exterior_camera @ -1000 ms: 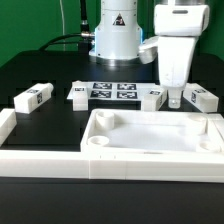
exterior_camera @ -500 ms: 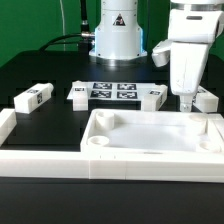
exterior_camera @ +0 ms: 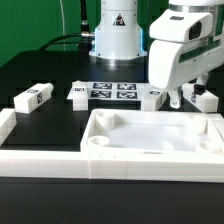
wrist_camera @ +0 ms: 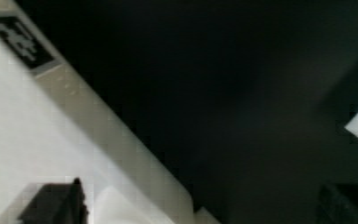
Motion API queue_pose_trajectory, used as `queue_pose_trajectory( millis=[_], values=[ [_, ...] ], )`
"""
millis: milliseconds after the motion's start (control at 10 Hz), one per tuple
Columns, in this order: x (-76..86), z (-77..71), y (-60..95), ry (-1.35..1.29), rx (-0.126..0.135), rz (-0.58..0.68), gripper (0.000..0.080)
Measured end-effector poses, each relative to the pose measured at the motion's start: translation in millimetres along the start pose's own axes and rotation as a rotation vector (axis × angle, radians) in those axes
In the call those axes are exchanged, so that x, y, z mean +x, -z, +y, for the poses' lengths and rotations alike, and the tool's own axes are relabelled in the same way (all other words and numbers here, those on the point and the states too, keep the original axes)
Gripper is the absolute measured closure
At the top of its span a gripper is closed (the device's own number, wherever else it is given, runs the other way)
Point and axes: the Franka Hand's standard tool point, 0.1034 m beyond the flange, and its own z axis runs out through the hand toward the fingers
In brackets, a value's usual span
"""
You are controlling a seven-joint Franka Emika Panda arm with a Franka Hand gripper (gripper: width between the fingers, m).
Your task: Assemble desk
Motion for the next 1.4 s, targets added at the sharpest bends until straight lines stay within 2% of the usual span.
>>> queue_pose_trajectory(
  millis=[200, 600, 800, 1100, 1400],
  values=[
    [11.2, -8.3, 4.8, -0.143, 0.001, 0.013, 0.0151],
    [7.4, -14.3, 1.9, -0.483, 0.028, 0.027, 0.0151],
    [-5.0, -43.7, -4.7, -0.589, 0.031, 0.027, 0.0151],
    [3.6, -80.3, -8.0, -0.484, 0.024, 0.004, 0.0151],
    [5.6, -81.0, -7.7, -0.462, 0.025, 0.005, 0.0151]
  ],
)
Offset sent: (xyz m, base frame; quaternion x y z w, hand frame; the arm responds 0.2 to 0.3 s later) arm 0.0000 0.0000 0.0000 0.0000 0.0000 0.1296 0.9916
